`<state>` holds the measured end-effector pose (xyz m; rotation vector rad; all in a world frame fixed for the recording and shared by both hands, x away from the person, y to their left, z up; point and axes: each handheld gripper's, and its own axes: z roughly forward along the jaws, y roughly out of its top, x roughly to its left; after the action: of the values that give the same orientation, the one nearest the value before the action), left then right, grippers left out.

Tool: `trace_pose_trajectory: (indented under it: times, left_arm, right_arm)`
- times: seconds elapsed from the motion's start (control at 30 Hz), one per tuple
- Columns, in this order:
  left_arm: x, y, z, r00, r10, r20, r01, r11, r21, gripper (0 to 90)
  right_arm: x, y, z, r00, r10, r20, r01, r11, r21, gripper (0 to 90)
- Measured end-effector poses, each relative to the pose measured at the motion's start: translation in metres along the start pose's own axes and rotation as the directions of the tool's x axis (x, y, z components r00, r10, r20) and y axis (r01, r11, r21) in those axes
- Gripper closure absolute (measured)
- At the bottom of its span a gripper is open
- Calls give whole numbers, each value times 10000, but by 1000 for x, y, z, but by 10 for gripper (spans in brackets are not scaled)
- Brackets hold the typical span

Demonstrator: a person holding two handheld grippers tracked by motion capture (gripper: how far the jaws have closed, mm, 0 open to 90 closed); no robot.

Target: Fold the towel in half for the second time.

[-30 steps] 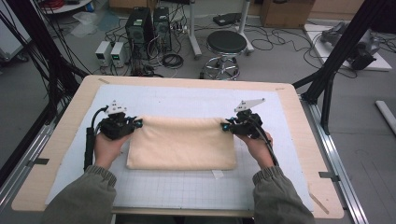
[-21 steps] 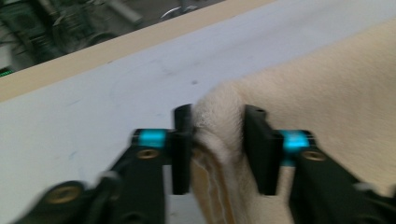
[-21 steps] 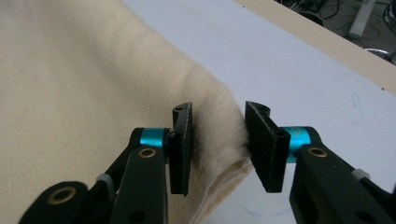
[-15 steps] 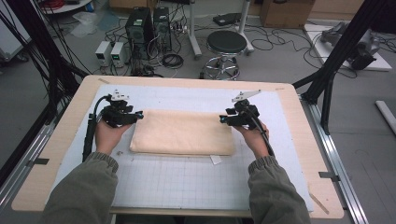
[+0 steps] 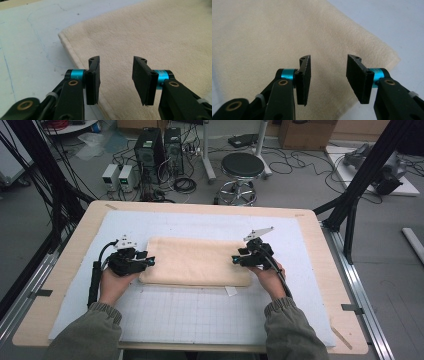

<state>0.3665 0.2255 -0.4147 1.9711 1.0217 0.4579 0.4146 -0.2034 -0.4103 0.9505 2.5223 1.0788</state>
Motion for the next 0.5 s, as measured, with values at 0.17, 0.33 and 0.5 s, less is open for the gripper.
trace_pose_trajectory:
  times: [0.17,0.33,0.5]
  left_arm:
    - [-3,-3,6,9998,97,193,-105,9989,446,553]
    - [-9,-3,10,9990,410,200,-425,9960,781,527]
    - [-14,-1,5,9978,540,378,-565,9960,689,498]
  right_arm:
    - [0,-9,5,9999,81,-98,-81,10000,-22,544]
    - [3,-9,6,10000,30,-45,-30,10000,48,522]
    - [5,-8,1,10000,56,63,-57,10000,54,427]
